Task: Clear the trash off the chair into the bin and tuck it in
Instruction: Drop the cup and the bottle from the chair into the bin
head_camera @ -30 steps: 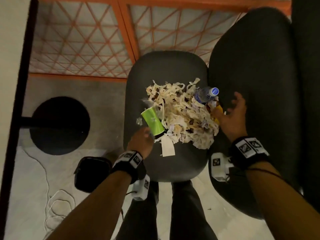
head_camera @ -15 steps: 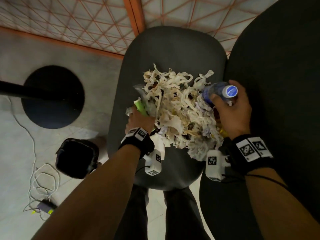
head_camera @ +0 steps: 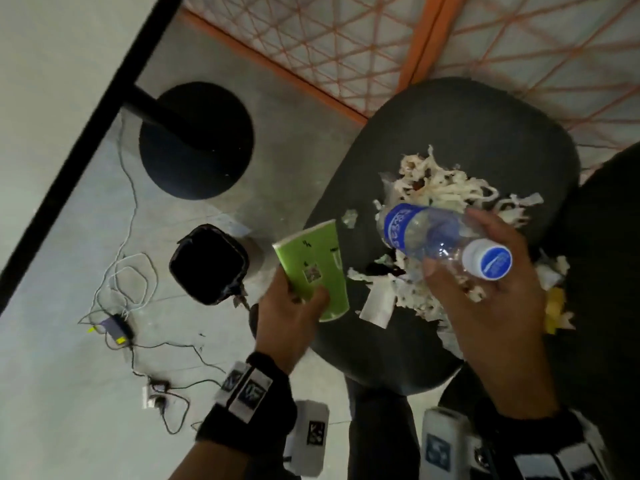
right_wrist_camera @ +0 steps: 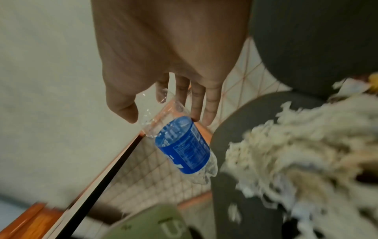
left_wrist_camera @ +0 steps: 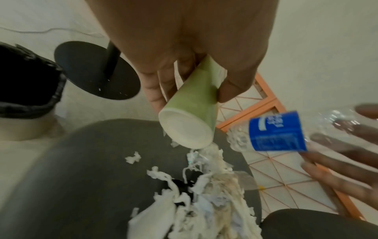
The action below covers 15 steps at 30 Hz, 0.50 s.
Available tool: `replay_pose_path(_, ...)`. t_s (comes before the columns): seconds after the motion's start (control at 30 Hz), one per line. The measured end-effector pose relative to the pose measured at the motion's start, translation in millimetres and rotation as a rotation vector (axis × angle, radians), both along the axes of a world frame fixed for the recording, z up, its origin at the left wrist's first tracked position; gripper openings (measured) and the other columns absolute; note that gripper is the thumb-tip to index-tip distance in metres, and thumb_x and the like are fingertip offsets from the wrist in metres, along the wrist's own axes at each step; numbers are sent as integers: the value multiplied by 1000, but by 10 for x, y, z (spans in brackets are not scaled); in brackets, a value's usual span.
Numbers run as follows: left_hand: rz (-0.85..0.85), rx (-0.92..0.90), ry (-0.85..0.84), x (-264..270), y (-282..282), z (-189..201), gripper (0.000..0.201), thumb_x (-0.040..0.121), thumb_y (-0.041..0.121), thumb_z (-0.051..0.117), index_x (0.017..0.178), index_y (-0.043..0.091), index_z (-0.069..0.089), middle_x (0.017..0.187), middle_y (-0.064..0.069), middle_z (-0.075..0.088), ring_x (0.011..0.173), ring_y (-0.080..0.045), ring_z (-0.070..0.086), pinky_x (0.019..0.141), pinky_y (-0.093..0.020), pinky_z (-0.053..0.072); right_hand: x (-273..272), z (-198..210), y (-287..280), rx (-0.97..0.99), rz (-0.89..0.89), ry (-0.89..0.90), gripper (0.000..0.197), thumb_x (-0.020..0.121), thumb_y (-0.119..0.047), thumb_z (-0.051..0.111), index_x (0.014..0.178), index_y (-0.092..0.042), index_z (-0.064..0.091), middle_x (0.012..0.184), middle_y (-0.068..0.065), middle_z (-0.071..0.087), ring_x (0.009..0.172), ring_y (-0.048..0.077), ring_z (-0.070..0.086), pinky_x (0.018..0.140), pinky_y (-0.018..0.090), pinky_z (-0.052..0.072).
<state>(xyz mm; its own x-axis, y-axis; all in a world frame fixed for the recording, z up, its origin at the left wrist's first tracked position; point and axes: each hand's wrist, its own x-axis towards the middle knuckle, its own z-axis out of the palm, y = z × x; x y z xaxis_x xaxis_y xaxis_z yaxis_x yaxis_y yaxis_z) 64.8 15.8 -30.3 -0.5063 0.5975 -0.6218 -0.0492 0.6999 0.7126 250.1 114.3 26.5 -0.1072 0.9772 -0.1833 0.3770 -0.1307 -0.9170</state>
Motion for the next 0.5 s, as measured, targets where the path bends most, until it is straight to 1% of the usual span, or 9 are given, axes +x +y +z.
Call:
replay_pose_path(0.03, -5, -14, 11, -121, -177, -2, 40, 80, 5, 69, 103, 35, 54, 94, 18, 69, 82, 7, 67, 72, -15, 57, -204, -66, -100, -3, 66, 8, 64, 75, -29, 74, 133, -23, 47, 131, -7, 54, 120, -5, 52, 100, 16, 44)
replay_pose_path(0.1, 3, -37, 58, -403, -541, -9, 35, 77, 14, 71, 97, 38, 55, 91, 16, 70, 80, 5, 67, 67, -13, 55, -658, -260, -339, -45, 179, 32, 62, 76, -31, 74, 132, -23, 49, 126, -5, 58, 117, -3, 55, 96, 13, 44)
replay_pose_path(0.17, 48, -79, 101, -665, -791, -45, 29, 71, 26, 67, 97, 35, 56, 87, 14, 70, 75, 3, 67, 64, -15, 54, -1039, -437, -523, -125, 262, 53, 60, 76, -24, 78, 130, -27, 51, 119, -9, 60, 109, -6, 57, 89, 9, 44)
replay_pose_path(0.23, 115, -121, 156, -1116, -1090, -216, 34, 69, 30, 65, 101, 28, 55, 86, 12, 70, 72, -3, 67, 64, -23, 55, -1596, -752, -801, -227, 361, 60, 59, 76, -20, 78, 127, -33, 50, 117, -11, 59, 104, -6, 59, 82, 7, 46)
replay_pose_path(0.27, 131, -140, 190, -1338, -1206, -333, 36, 70, 30, 66, 104, 25, 53, 86, 11, 69, 73, -6, 67, 65, -27, 55, -1865, -926, -938, -266, 414, 49, 59, 75, -21, 78, 126, -33, 50, 118, -10, 57, 103, -3, 60, 82, 10, 49)
replay_pose_path(0.33, 158, -174, 268, -1768, -1368, -635, 41, 74, 24, 69, 109, 23, 46, 86, 8, 66, 77, -15, 66, 68, -33, 56, -2362, -1313, -1190, -309, 504, 20, 61, 75, -21, 77, 128, -30, 49, 123, -8, 52, 105, 3, 59, 84, 22, 55)
replay_pose_path(0.4, 164, -211, 317, -2140, -1434, -993, 55, 77, 20, 67, 123, 26, 38, 93, 1, 66, 83, -27, 66, 73, -38, 55, -2773, -1723, -1379, -320, 535, -27, 63, 74, -20, 78, 129, -26, 48, 125, -6, 48, 105, 6, 58, 85, 28, 56)
replay_pose_path(0.43, 149, -242, 328, -2305, -1437, -1180, 63, 78, 21, 66, 130, 29, 32, 97, -2, 65, 86, -31, 65, 75, -40, 55, -2959, -1939, -1456, -329, 538, -48, 63, 74, -19, 78, 129, -24, 48, 126, -3, 47, 106, 10, 58, 87, 31, 56)
replay_pose_path(0.5, 89, -281, 333, -2597, -1421, -1546, 75, 78, 23, 65, 138, 34, 21, 104, -7, 67, 90, -36, 64, 79, -44, 54, -3281, -2331, -1549, -360, 531, -74, 64, 74, -20, 78, 130, -23, 49, 125, 1, 47, 108, 17, 59, 90, 35, 55)
